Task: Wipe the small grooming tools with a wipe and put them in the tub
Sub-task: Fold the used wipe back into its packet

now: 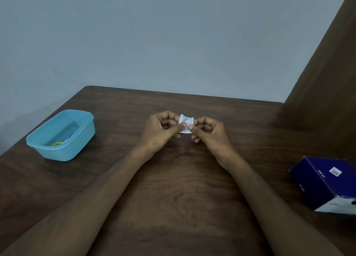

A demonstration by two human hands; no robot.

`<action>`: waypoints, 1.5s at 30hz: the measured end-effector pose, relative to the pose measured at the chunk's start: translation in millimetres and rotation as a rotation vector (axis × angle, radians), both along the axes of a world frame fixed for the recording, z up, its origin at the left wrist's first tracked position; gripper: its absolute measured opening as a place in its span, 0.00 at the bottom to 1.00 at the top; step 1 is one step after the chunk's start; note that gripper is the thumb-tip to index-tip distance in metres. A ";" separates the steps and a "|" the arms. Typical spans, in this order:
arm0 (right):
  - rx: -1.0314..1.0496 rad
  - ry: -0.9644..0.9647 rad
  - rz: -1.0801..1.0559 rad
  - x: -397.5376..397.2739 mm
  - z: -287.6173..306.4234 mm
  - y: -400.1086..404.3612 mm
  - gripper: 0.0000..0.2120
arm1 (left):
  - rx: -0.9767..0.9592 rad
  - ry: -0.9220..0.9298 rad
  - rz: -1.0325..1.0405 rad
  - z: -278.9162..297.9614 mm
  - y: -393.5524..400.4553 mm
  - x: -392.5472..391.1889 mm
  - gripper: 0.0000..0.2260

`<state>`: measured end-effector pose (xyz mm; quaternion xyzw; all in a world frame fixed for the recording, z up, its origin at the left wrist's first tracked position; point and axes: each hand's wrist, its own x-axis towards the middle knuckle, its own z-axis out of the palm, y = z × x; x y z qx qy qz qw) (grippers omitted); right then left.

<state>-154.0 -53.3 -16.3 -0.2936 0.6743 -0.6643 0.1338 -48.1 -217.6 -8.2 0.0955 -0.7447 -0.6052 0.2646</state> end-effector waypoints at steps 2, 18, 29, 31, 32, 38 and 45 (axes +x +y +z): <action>-0.012 0.000 0.031 2.7 1.6 -0.4 0.09 | -0.014 -0.022 0.014 -0.1 -0.5 -0.2 0.07; -0.149 -0.250 0.109 7.2 11.1 -0.7 0.09 | -0.031 -0.003 -0.025 2.0 -0.5 3.1 0.10; -0.086 -0.032 -0.019 8.2 4.4 -2.3 0.08 | -0.246 -0.025 0.070 -1.9 2.8 2.7 0.10; -0.107 -0.048 -0.029 7.9 4.8 -0.5 0.12 | -0.206 -0.026 0.050 -3.6 1.4 1.1 0.09; -0.101 -0.039 -0.028 7.1 4.9 0.0 0.15 | -0.185 -0.037 0.042 -4.1 0.2 0.9 0.09; -0.107 0.036 -0.063 4.7 3.5 -1.6 0.12 | -0.200 -0.018 -0.071 -2.6 2.4 2.0 0.04; -0.207 -0.161 -0.030 2.7 2.3 -3.1 0.01 | -0.237 0.039 -0.039 -3.3 4.0 2.3 0.05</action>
